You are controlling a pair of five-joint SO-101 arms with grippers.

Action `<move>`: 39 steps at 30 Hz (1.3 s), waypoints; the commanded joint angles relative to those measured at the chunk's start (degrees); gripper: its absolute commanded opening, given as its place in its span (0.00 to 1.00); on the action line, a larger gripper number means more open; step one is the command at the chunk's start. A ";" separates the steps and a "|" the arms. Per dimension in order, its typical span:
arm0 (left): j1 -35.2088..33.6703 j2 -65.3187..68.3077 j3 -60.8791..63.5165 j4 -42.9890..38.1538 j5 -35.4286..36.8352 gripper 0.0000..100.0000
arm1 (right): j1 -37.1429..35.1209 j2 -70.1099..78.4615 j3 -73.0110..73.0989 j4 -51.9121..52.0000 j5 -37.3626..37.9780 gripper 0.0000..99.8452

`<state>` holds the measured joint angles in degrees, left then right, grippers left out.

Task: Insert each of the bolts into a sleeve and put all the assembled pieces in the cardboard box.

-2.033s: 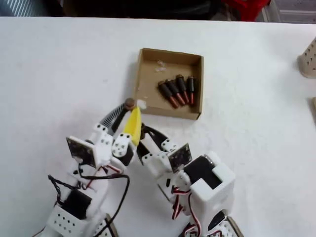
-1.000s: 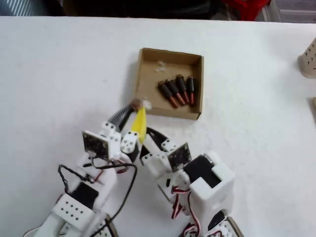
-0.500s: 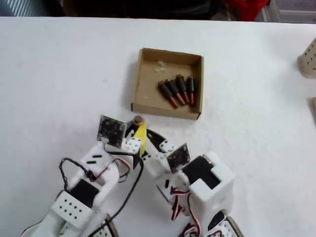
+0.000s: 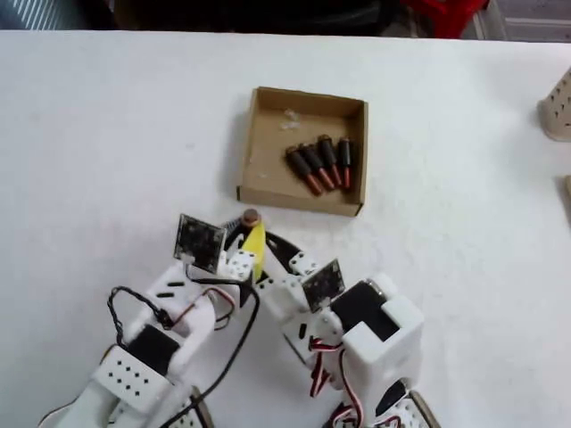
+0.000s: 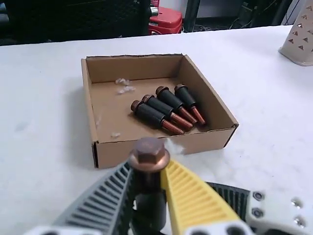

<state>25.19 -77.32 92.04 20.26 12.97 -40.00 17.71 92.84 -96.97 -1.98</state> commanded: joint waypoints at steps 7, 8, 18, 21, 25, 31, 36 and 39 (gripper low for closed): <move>0.57 0.04 -0.18 5.27 0.70 0.49 | 1.63 -0.92 0.35 -1.63 -0.09 0.02; 0.57 0.04 -0.18 6.07 0.70 0.50 | 1.63 -0.92 0.35 -1.63 -0.09 0.02; -5.67 0.04 -0.53 10.11 0.44 0.50 | 1.63 -0.92 0.35 -1.63 -0.09 0.02; -5.67 0.04 -0.53 10.11 0.44 0.50 | 1.71 -0.92 0.35 -1.71 -0.09 0.02; -5.23 0.04 -0.53 10.11 0.44 0.50 | 1.71 -0.92 0.35 -1.71 -0.09 0.02; -5.05 -0.04 -0.53 10.11 0.35 0.50 | 1.71 -0.92 0.35 -1.71 -0.09 0.02; -5.67 -0.04 -1.58 10.37 0.62 0.50 | 1.71 -0.92 0.35 -1.71 -0.09 0.02; -5.14 -0.04 -4.75 13.36 1.23 0.50 | 1.71 -0.92 0.35 -1.71 -0.09 0.02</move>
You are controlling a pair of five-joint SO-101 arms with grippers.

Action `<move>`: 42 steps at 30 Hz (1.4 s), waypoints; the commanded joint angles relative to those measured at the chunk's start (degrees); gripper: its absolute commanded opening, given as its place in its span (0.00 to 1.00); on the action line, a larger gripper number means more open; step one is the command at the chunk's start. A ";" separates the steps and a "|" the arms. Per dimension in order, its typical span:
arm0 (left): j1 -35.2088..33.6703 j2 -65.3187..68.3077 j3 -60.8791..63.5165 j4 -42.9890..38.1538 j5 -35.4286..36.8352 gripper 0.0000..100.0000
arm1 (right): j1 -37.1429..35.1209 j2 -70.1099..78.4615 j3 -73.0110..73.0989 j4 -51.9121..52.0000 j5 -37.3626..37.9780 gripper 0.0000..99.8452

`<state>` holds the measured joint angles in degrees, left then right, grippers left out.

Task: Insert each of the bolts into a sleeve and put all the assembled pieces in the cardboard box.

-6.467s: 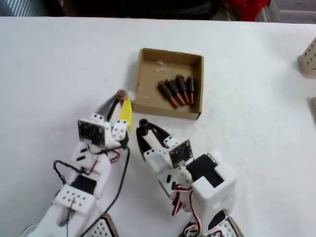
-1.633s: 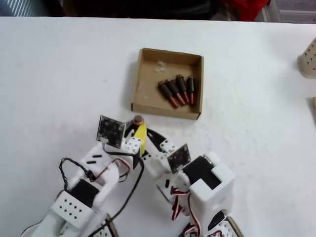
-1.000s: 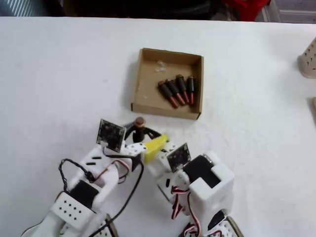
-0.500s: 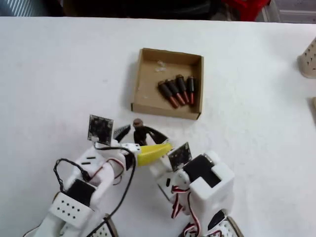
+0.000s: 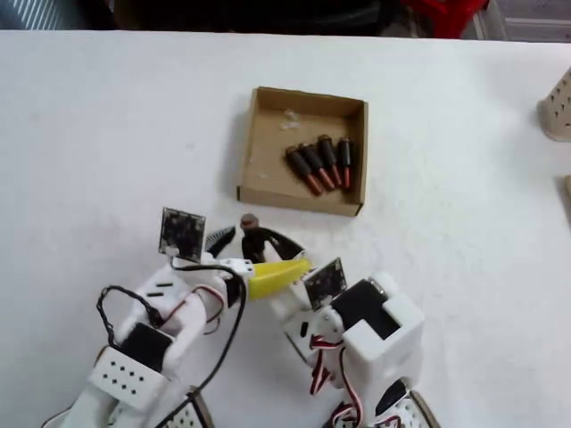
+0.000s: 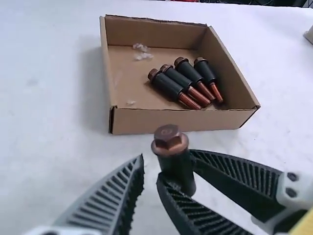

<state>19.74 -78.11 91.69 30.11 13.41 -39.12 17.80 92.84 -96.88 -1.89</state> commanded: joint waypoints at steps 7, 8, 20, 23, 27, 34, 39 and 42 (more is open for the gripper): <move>-0.22 0.75 -15.03 7.30 7.30 0.50 | 0.75 -1.01 0.35 -1.80 -0.18 0.02; -0.40 0.75 -15.21 7.30 7.30 0.50 | 0.75 -1.01 0.35 -1.80 -0.18 0.02; -5.23 0.75 -25.67 19.08 8.70 0.50 | 0.92 -1.01 0.35 -1.80 -0.18 0.02; -5.32 0.75 -27.34 22.77 9.14 0.50 | 1.63 -1.01 0.35 -1.80 -0.18 0.02; -8.75 -1.01 -27.08 24.62 9.14 0.50 | 1.71 -1.01 0.35 -1.80 -0.18 0.02; -13.85 -17.45 -19.96 28.13 6.86 0.42 | 1.80 -1.01 0.35 -1.80 -0.18 0.02; -18.86 -27.56 -16.00 29.45 2.55 0.14 | 1.80 -1.01 0.35 -1.80 -0.18 0.02; -21.67 -26.15 -14.33 29.36 0.79 0.02 | 2.24 -1.01 0.35 -1.80 -0.18 0.02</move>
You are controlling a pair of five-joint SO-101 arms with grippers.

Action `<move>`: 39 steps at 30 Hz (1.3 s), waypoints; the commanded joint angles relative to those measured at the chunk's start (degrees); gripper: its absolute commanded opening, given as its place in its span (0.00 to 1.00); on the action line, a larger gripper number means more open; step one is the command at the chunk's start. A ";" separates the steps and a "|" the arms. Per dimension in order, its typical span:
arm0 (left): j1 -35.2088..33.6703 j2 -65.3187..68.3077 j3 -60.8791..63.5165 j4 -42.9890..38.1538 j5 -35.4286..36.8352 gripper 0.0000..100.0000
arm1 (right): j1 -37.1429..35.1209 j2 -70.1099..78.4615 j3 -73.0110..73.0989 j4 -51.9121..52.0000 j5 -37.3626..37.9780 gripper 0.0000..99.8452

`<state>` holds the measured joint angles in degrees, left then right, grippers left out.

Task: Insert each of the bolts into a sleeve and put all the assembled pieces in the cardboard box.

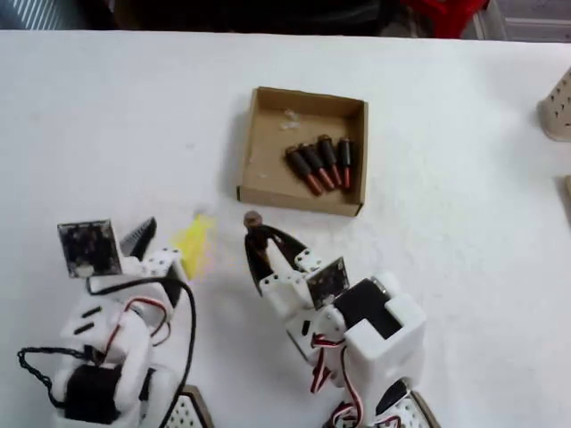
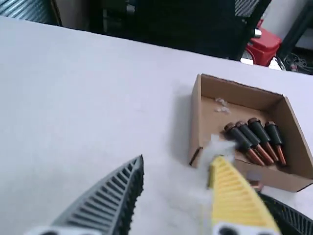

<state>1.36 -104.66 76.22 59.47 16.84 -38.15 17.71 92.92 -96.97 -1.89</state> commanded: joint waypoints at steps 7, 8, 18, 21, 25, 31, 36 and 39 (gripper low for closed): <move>-9.98 0.48 11.52 -0.26 -8.09 0.07 | 3.30 -1.01 0.35 -1.54 -0.18 0.02; -10.77 0.48 13.45 -0.26 -8.88 0.06 | 3.74 -1.01 0.35 -1.63 -0.18 0.02; -14.99 0.48 20.84 3.69 -16.62 0.02 | 4.44 -1.10 0.35 -1.63 -0.18 0.02; -15.08 0.57 20.84 3.78 -16.53 0.02 | 5.76 -3.21 0.97 -1.36 -0.18 0.02; -15.08 0.66 20.84 3.78 -16.53 0.02 | 8.48 -9.98 2.55 1.54 -0.26 0.02; -15.08 0.75 20.84 3.87 -16.53 0.02 | 10.33 -24.92 3.34 19.12 -0.26 0.02; -15.69 0.75 20.84 3.87 -16.53 0.02 | 14.99 -41.01 2.64 36.70 -0.44 0.02; -16.40 0.75 20.84 4.13 -16.53 0.02 | 18.33 -51.30 0.88 51.47 -0.53 0.02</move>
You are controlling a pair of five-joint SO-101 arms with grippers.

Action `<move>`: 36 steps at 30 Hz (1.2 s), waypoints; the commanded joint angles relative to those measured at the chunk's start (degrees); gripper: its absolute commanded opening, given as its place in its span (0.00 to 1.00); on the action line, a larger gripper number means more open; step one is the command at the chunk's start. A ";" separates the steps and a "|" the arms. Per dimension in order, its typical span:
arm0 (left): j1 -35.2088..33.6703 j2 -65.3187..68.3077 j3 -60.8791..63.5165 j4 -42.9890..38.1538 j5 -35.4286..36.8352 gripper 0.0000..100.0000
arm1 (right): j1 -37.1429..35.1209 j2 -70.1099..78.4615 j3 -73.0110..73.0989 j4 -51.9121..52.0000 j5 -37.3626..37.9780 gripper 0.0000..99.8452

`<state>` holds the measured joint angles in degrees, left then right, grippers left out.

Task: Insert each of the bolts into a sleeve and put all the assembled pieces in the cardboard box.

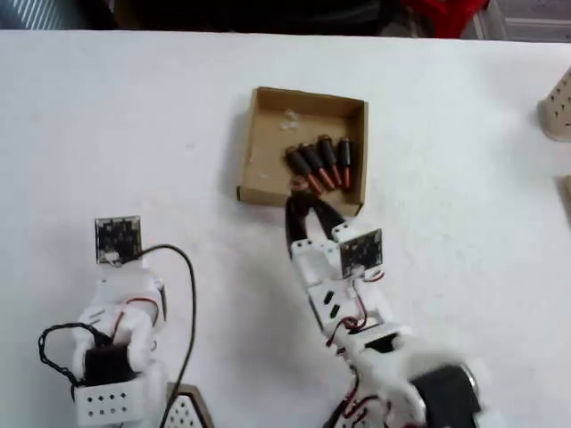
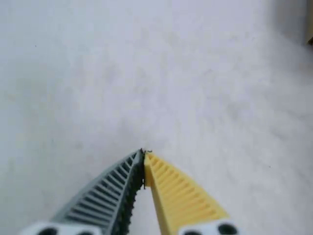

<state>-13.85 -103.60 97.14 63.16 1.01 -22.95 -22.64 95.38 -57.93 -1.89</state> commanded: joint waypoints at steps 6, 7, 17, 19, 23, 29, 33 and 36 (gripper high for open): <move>-1.19 -0.31 -0.09 0.97 -0.70 0.02 | 8.40 -28.97 -11.60 51.03 -0.18 0.02; -1.19 -0.31 -0.09 0.97 -0.70 0.02 | 8.92 -31.08 -13.98 57.45 -0.18 0.02; -1.19 -0.31 -0.09 1.05 -0.70 0.02 | 9.27 -32.04 -32.00 80.13 8.70 0.02; -1.19 -0.31 -0.09 1.05 -0.70 0.02 | 9.36 -28.26 -37.01 83.03 8.70 0.02; -1.19 -0.31 -0.09 1.05 -0.70 0.02 | 10.77 -15.87 -50.90 92.09 8.70 0.02; -1.45 -0.31 -0.09 1.05 -0.70 0.02 | 12.18 6.99 -74.64 101.41 9.14 0.02; -1.45 -0.31 -0.09 1.05 -0.70 0.02 | 12.97 21.76 -88.44 104.22 9.14 0.02; -1.45 -0.31 -0.09 1.05 -0.70 0.02 | 12.97 31.87 -97.85 107.47 9.14 0.02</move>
<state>-14.73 -103.60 97.14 63.16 1.01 -10.46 2.24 9.14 47.38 5.93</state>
